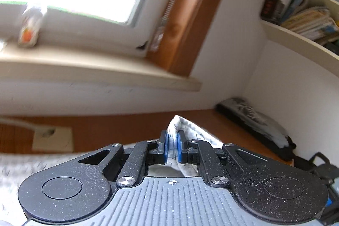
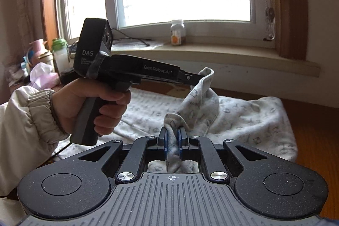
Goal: Fold clothes
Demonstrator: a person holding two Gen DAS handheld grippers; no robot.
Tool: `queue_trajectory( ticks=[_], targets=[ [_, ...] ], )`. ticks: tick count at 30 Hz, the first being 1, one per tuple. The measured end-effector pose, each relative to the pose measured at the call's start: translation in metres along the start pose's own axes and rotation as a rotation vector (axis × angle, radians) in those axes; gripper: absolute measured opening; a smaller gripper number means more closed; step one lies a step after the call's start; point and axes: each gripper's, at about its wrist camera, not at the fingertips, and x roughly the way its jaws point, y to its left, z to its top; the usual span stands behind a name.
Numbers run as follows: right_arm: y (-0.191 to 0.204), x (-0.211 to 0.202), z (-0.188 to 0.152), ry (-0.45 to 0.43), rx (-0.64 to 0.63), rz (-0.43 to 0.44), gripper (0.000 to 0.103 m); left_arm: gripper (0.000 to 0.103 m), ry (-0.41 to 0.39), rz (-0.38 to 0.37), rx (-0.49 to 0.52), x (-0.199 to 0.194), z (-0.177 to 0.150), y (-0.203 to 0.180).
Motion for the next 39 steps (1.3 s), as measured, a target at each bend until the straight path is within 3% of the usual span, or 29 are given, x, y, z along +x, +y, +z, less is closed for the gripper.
queue_trajectory(
  ticks=[4,8,15,17,21,23,24,25,27,32,37,39],
  targets=[
    [0.007,0.015,-0.006,0.043,-0.017,-0.006,0.020,0.019,0.005,0.048,-0.044,-0.010,-0.005,0.021],
    [0.000,-0.004,0.000,0.006,-0.017,0.012,0.039,0.045,-0.013,0.101,-0.107,-0.021,-0.006,0.037],
    [-0.047,-0.033,0.008,-0.004,-0.031,-0.119,0.039,0.069,0.011,0.118,-0.131,-0.015,-0.004,0.034],
    [-0.062,-0.031,0.002,0.030,-0.050,-0.171,0.039,0.070,0.038,0.123,-0.108,-0.005,-0.002,0.027],
    [-0.084,-0.030,-0.011,0.060,-0.046,-0.236,0.039,0.070,0.141,0.152,0.001,0.019,-0.010,0.007],
    [-0.092,-0.031,-0.017,0.064,-0.032,-0.247,0.039,0.064,0.170,0.148,0.025,0.025,-0.016,0.004],
    [-0.096,-0.032,-0.020,0.065,-0.025,-0.252,0.039,0.051,0.181,0.148,0.039,0.027,-0.018,0.002],
    [-0.100,-0.031,-0.024,0.070,-0.016,-0.255,0.039,0.044,0.188,0.152,0.057,0.028,-0.021,0.000],
    [-0.106,-0.028,-0.032,0.088,0.004,-0.251,0.039,0.010,0.186,0.157,0.105,0.029,-0.025,-0.006],
    [-0.104,-0.028,-0.047,0.083,0.016,-0.234,0.039,0.009,0.067,0.159,0.091,0.005,-0.015,-0.011],
    [-0.088,-0.039,-0.045,0.031,0.004,-0.198,0.039,0.013,0.192,0.197,0.118,0.022,-0.015,0.002],
    [-0.084,-0.035,-0.047,0.053,-0.010,-0.183,0.039,0.023,0.219,0.222,0.150,0.028,-0.017,-0.001]
  ],
)
